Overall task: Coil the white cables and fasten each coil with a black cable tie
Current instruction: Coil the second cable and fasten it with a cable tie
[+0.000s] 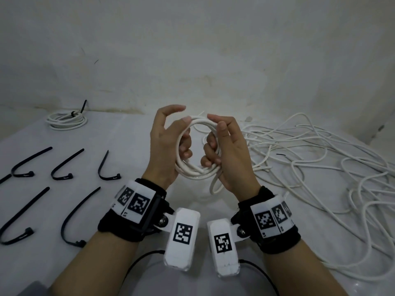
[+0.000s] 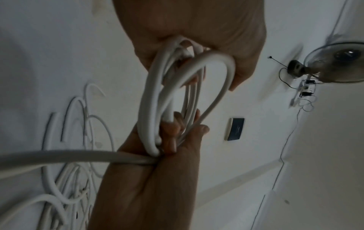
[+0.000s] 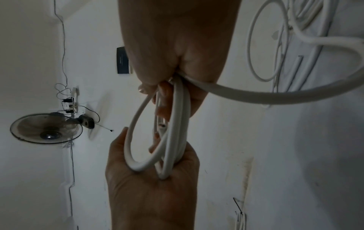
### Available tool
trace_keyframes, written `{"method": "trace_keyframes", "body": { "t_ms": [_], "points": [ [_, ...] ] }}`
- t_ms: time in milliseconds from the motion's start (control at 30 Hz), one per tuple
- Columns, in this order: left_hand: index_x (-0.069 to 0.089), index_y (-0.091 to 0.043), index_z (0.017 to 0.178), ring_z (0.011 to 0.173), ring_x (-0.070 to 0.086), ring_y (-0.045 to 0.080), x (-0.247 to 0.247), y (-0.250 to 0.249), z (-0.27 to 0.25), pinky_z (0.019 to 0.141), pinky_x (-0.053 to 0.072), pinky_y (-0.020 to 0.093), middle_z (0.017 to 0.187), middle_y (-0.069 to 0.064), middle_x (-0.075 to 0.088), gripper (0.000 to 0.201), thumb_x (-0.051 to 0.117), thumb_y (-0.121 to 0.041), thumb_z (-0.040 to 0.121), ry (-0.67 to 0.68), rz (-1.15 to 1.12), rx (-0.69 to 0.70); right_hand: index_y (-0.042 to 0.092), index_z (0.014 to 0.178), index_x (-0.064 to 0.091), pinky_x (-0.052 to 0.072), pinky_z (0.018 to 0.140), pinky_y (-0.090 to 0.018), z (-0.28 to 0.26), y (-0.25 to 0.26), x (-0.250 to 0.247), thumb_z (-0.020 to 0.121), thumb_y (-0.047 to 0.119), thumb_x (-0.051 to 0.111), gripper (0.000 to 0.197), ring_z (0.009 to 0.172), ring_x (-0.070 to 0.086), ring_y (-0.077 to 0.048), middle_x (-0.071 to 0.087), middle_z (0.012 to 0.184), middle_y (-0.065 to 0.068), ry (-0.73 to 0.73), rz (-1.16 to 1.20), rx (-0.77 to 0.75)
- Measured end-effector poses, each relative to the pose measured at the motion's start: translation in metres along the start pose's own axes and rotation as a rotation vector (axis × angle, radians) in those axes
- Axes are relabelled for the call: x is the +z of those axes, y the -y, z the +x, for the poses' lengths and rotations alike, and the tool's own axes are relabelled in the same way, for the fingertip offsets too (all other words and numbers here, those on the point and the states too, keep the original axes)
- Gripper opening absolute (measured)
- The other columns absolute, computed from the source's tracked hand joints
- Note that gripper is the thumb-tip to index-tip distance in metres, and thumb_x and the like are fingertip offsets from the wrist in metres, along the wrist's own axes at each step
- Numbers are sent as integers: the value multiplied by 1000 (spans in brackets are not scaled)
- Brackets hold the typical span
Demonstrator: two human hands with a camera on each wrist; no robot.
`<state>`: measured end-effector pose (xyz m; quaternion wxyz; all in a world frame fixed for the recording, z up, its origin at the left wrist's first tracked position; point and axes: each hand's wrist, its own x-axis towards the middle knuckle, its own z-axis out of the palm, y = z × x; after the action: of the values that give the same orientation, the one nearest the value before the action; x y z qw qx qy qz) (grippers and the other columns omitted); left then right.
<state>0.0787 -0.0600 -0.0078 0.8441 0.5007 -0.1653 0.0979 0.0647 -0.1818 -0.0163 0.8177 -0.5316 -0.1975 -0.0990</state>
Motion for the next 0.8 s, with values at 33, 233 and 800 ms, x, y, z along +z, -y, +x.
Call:
{"method": "trace_keyframes", "body": {
  "t_ms": [33,233,800],
  "points": [
    [55,-23,101,42,37,10,0,-1,0,38,35,17,62,2,46,23,55,-24,79,25,46,18,12,108,53,34,41,-21,0,1,0,99,26,39,21,41,26,-8,33,65,-6,-12,-8,-8],
    [55,-22,116,56,54,11,0,-5,-3,51,52,27,84,4,60,37,63,-34,83,147,336,109,11,106,54,28,39,-19,1,4,-2,102,25,36,22,41,27,-8,33,61,-3,-96,-60,-49],
    [65,-16,103,36,41,8,1,1,-2,38,41,22,59,-7,53,21,45,-16,100,-21,527,284,4,115,53,39,43,-23,-1,2,-2,96,39,43,41,39,30,-9,40,54,-2,-48,-87,117]
  ]
}}
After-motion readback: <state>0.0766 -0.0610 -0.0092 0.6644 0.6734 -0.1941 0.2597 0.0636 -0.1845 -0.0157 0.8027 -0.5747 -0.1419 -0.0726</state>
